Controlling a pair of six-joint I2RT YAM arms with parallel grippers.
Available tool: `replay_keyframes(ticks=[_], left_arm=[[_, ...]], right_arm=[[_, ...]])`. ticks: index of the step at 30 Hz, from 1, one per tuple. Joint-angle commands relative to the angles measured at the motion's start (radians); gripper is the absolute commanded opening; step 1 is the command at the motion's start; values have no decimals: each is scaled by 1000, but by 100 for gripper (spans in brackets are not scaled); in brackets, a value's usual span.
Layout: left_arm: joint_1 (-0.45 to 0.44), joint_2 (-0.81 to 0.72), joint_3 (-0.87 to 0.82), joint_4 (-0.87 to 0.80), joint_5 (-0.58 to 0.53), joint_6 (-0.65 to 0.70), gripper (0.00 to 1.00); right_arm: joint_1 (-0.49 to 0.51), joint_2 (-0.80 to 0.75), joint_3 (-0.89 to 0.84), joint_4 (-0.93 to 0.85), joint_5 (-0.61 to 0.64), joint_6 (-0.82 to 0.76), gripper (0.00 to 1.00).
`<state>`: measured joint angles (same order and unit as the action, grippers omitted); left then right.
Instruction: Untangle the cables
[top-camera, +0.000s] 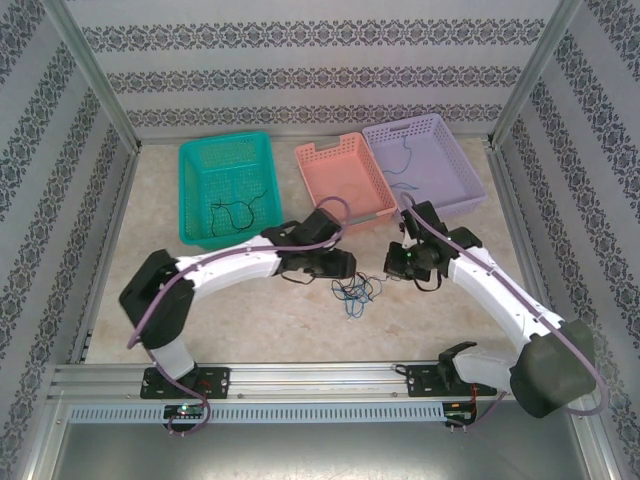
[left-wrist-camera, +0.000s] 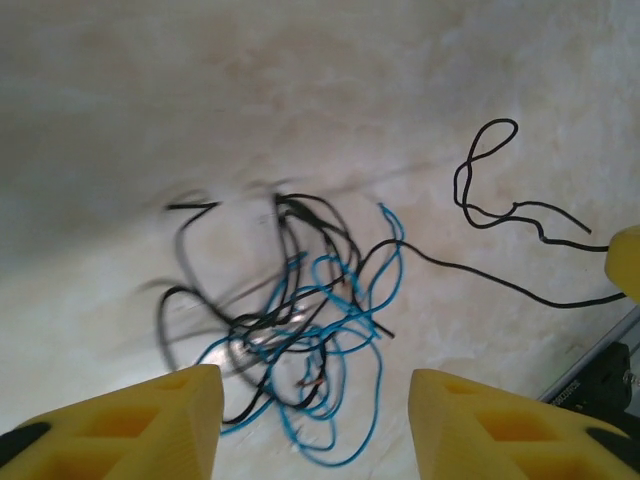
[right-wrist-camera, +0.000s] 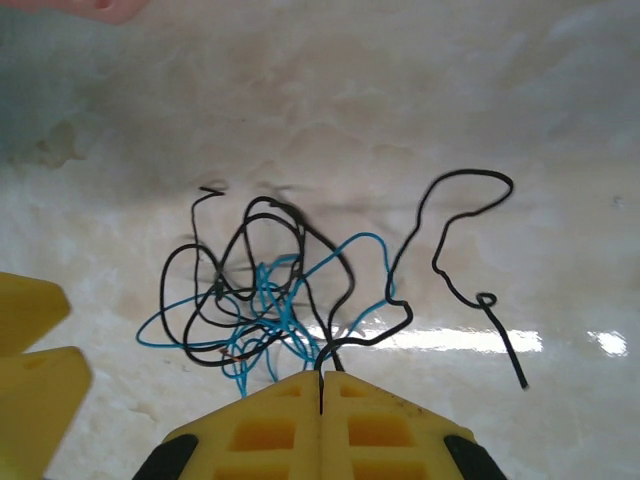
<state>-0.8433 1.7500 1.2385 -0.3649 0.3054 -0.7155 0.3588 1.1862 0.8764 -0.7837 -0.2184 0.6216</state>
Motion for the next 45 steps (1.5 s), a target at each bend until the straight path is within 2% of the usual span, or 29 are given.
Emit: replay_keyframes(ticks=[1,6,11,17,19,23,28,34,45], left_arm=[[-18,71,65,-8,21,81,51],[-26,179,143,-32,62,114,50],[-43,245,176,-126,-51,110,37],[-47,292,169,-113,-61,96,34],[-51,309,173,-122,-74,90,25],[-53,289,132,-156,-172,49,0],[-33,172,29,-250,-334,-3,0],[23,26,-140,-302,-399,-70,0],[33,-101,-225,-390,-486,-120,0]], right_arm=[[-37,-27,-49,22,-19,-7,0],[-82,-34,-95,46,-59,-7,0],[-104,-57,-106,44,-64,-7,0],[-115,-63,-103,31,-65,-18,0],[-119,-65,-100,26,-59,-20,0],[-137,-75,-82,16,-44,-26,0],[-157,-104,3,-19,12,-50,0],[-168,-107,141,-60,122,-90,0],[-193,-115,325,-65,284,-124,0]])
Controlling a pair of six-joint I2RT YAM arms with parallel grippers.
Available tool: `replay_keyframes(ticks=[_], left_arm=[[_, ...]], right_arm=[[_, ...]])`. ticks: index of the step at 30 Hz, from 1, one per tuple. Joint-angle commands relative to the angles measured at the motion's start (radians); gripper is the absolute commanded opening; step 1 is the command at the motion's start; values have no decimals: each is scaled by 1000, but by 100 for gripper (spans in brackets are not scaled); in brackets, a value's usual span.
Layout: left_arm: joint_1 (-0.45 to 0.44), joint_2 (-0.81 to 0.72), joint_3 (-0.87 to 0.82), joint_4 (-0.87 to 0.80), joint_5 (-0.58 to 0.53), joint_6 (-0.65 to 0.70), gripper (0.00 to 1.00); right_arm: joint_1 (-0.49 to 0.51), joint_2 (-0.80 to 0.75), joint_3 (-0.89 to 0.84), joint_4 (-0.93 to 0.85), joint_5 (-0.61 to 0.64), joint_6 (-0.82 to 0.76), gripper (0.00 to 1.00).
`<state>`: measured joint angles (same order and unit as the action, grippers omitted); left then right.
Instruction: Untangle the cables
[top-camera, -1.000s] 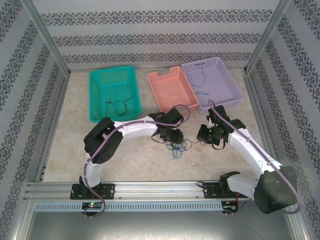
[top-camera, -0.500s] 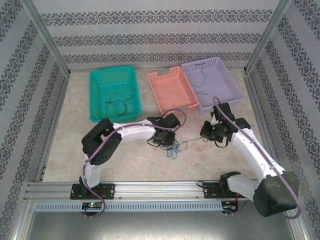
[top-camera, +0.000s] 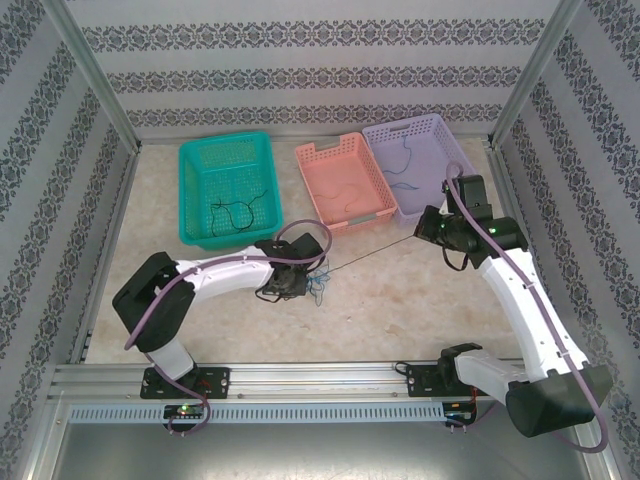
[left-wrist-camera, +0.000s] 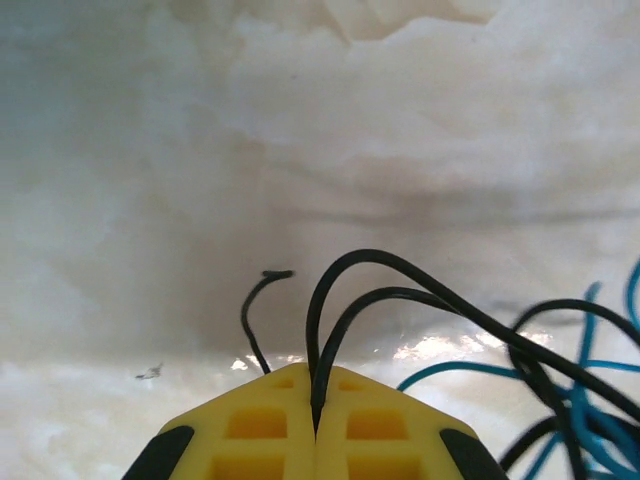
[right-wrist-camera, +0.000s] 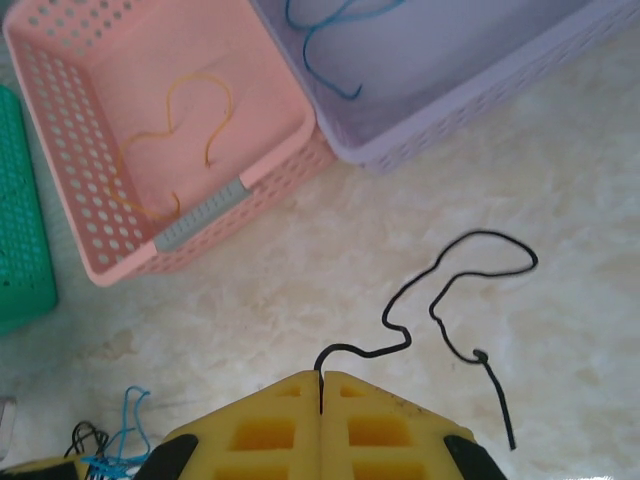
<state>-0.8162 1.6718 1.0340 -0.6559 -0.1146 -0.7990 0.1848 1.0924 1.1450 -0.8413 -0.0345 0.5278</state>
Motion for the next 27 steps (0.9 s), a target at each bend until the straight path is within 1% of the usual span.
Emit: replay_keyframes(ticks=[1,6,10,14,18,20,23,25,27], left_arm=[[6,-29,-25,-107,-73,-43,0],[8,-78,-50,-128,-102,-77,0],[8,-96,-61,-148,-107,-90,0],[8,-108,-80,-169,-117,-92,0],[8,-113,-103,-189,-125,-85,0],[8,-117,-110,-200,-132,-78,0],[8,-131,-119,-196,-133,-68,0],[7,-132,-110,-189,-122,-58,10],[8,-130,-94,-186,-110,-54,15]], right_arm=[[-24,-24,72,-7,110,-34,0],[-31,-19,133,1,95,-44,0],[-31,-36,115,7,87,-42,0],[-34,-53,107,-6,127,-40,0],[-40,-45,146,0,152,-41,0],[-41,-30,168,13,141,-47,0],[-26,3,181,23,91,-55,0],[20,21,159,38,56,-62,0],[85,40,133,38,45,-60,0]])
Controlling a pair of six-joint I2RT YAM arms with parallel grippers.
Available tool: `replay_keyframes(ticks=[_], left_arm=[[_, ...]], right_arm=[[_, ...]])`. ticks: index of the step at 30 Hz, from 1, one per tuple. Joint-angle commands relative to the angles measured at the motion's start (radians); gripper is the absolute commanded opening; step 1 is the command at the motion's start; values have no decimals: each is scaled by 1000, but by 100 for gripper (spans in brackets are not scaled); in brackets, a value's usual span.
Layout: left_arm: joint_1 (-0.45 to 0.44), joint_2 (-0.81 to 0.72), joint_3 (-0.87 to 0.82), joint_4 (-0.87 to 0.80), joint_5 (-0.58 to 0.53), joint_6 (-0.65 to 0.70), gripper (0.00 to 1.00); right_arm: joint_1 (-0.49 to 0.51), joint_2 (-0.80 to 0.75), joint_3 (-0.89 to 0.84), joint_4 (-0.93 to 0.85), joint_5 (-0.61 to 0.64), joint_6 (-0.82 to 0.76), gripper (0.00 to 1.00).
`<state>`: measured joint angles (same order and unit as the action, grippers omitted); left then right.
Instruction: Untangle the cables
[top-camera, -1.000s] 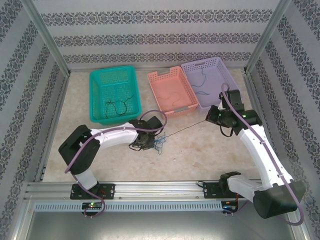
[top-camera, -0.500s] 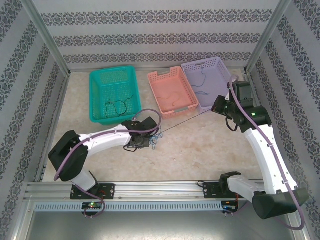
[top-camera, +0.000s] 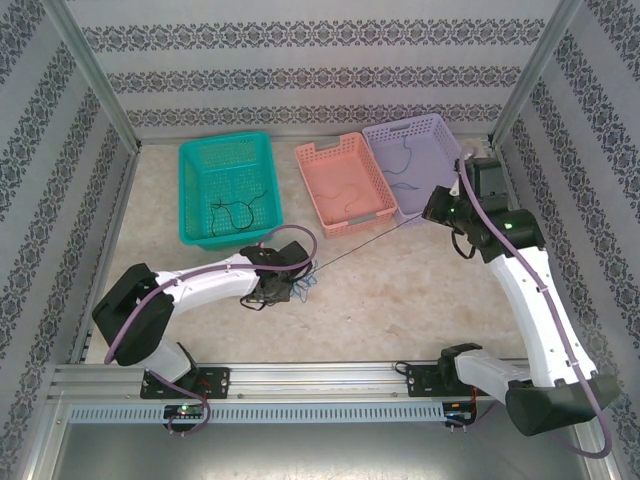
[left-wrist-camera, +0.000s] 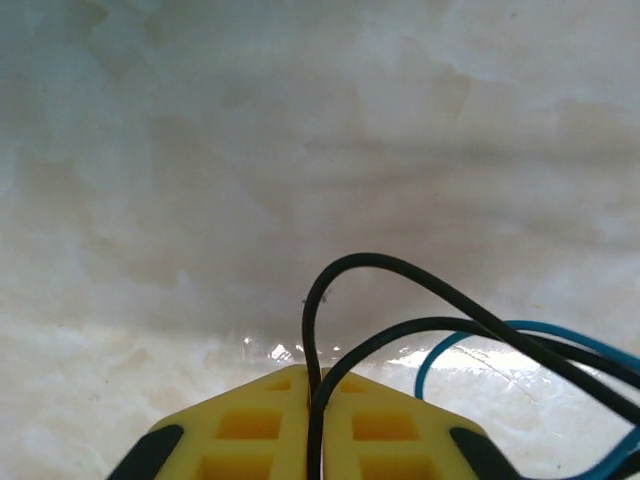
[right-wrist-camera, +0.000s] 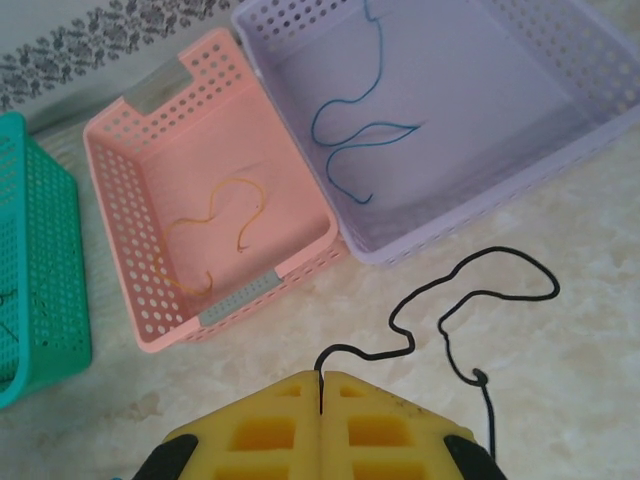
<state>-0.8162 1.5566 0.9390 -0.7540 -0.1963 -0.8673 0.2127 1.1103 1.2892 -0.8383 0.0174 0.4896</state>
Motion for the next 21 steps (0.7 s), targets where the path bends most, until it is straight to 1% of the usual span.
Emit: replay_keyframes(ticks=[1,4,7,10,15,18,21], left_arm=[[8,-15,11,-91,-26,14,18],[8,-10,39,-109,-30,11,29],[8,-17,67,-131,-27,13,43],[8,-56,103,-144,-18,21,53],[8,-115,149,-140,15,61,61],[1,-132,154,-83,88,151,63],[-42,-154,133,27,173,248,62]], right_arm=[[94,30,-28,31,1,-12,0],[160,14,-84,42,30,31,0],[178,-4,-116,61,25,64,0],[203,16,-110,48,10,55,0],[211,47,-112,36,-18,55,0],[209,61,-109,38,-20,61,0],[205,77,-100,36,-23,62,0]])
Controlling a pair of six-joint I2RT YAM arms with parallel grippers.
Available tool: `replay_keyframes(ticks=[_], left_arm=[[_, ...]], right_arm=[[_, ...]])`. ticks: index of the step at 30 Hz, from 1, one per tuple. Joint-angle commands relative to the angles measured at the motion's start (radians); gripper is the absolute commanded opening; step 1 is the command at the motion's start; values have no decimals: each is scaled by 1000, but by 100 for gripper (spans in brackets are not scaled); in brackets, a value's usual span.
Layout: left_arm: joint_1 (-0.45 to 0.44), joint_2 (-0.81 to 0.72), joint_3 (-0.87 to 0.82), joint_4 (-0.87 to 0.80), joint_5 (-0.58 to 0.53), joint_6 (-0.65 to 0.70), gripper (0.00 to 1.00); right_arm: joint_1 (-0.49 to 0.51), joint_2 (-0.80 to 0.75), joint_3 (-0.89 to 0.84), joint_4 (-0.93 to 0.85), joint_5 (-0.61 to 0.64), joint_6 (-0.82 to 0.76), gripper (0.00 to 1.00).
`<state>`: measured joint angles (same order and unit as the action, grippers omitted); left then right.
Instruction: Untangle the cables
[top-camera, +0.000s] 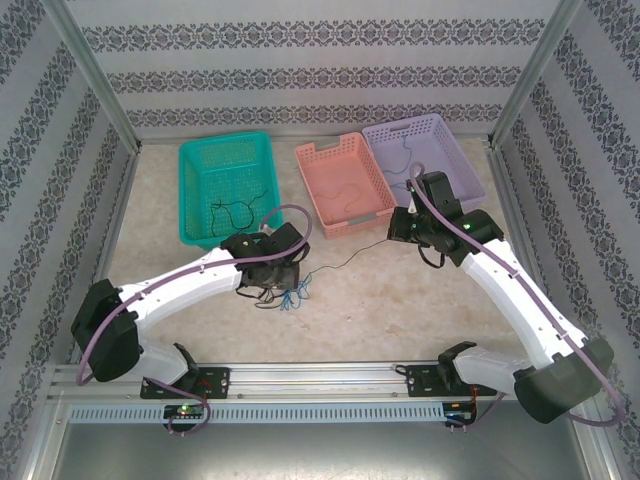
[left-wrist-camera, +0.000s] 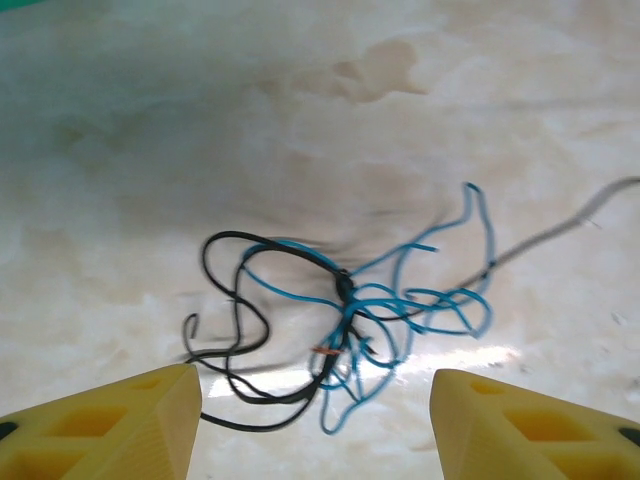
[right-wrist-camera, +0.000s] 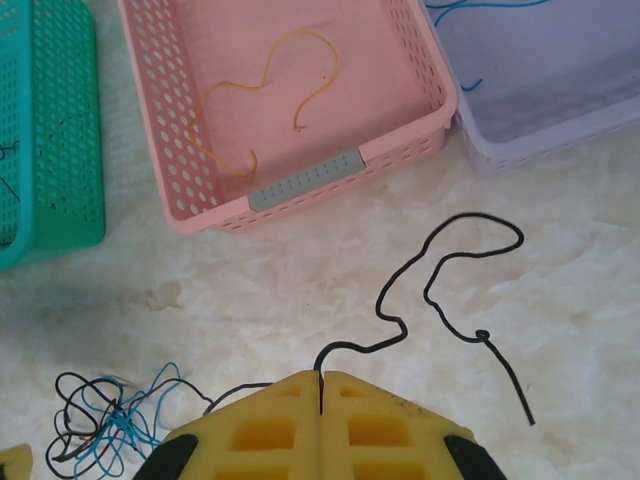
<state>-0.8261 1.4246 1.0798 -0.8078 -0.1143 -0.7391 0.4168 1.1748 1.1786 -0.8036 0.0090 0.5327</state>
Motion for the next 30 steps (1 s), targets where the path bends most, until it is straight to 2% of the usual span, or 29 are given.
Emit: replay_keyframes(ticks=[1,8,13,15,17,20,26,30], left_arm=[[-48,-24,-18,113,115,140,62],[-109,106,-36,182,93,155,65],[-117,293,37,78,-143,109,66],[-107,351,49,57,-197,89,63],[-92,394,42,42,-229,72,55],[-84,393,-15,43,-251,60,46],[-75,297,-137,70,-249,60,44],[-54,288,-170,70,-235,44,40]], right_arm=[[-2,17,13,1,-15,19,0],[-49,22,9,6,-54,34,0],[-71,8,9,-11,-58,40,0],[-93,-6,16,-17,-51,43,0],[-120,-23,42,-29,-35,37,0],[-158,-31,116,-58,13,12,0],[-203,-22,274,-58,91,-44,0],[-208,-3,365,-47,128,-72,0]])
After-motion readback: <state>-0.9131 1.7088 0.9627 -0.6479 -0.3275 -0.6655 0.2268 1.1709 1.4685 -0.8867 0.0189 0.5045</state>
